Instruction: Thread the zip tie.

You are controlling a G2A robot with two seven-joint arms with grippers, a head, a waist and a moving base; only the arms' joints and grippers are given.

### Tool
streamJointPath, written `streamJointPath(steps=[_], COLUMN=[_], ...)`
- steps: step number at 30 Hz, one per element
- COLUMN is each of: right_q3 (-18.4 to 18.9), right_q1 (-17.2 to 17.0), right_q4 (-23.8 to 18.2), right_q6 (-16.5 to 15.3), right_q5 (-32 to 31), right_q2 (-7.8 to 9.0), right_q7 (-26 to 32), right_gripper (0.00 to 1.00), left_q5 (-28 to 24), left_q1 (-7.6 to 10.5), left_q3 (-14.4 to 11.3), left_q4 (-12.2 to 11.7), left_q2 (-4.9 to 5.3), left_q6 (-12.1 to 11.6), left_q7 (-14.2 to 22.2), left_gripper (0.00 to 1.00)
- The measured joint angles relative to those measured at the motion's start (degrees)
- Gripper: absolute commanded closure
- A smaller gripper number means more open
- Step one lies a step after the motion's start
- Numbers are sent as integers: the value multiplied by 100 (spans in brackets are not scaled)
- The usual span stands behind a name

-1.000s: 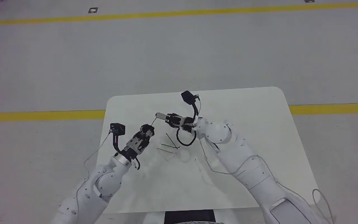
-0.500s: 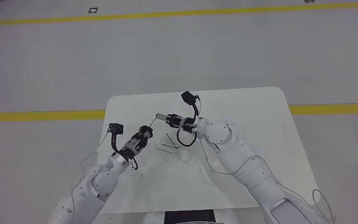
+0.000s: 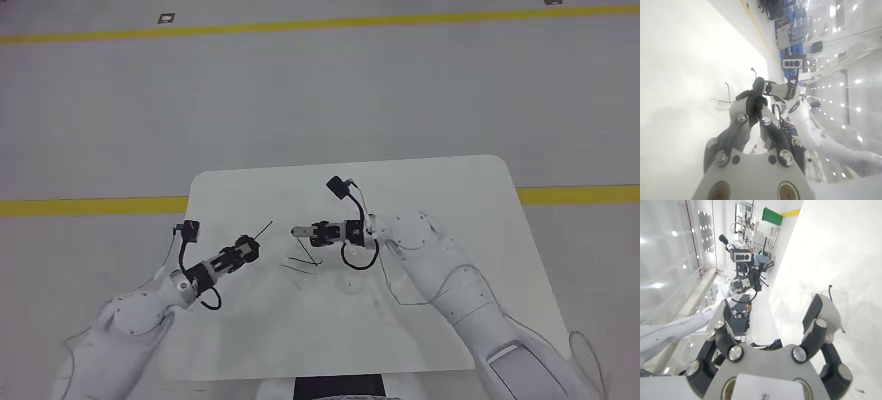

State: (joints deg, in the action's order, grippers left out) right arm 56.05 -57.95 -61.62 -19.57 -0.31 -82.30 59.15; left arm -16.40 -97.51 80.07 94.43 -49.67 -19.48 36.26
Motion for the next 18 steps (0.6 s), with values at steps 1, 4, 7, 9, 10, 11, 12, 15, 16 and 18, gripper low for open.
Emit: streamJointPath(steps=[1,4,7,9,10,11,12,15,16,18], right_q3=[-50,-100,-95,-94,-94,-94,-95,-87,-83,-76], right_q1=[44,86,82,82,82,81,56,7,27,110], right_q4=[45,90,85,85,85,85,95,199,255,442], right_q6=[4,9,9,9,9,9,22,14,10,8], right_q5=[90,183,173,173,173,173,210,664,884,1364], right_q2=[-12,-22,-22,-22,-22,-22,-22,-22,-27,-45], right_q7=[119,269,251,250,250,250,245,549,744,1171], right_gripper=[0,0,0,0,0,0,0,0,0,0], left_q5=[-164,-346,-322,-321,-322,-321,-297,-335,-481,-933], left_q1=[0,11,11,11,11,12,25,109,130,154], left_q3=[67,130,124,124,124,122,97,-23,-42,-15], left_q4=[-38,-85,-81,-81,-81,-81,-99,-268,-324,-451], left_q2=[-27,-56,-53,-53,-53,-53,-56,-70,-72,-74], left_q6=[0,0,0,0,0,1,24,28,9,-3], left_q7=[235,587,507,506,507,508,508,703,885,1412], left_gripper=[100,100,100,100,100,100,100,100,100,100])
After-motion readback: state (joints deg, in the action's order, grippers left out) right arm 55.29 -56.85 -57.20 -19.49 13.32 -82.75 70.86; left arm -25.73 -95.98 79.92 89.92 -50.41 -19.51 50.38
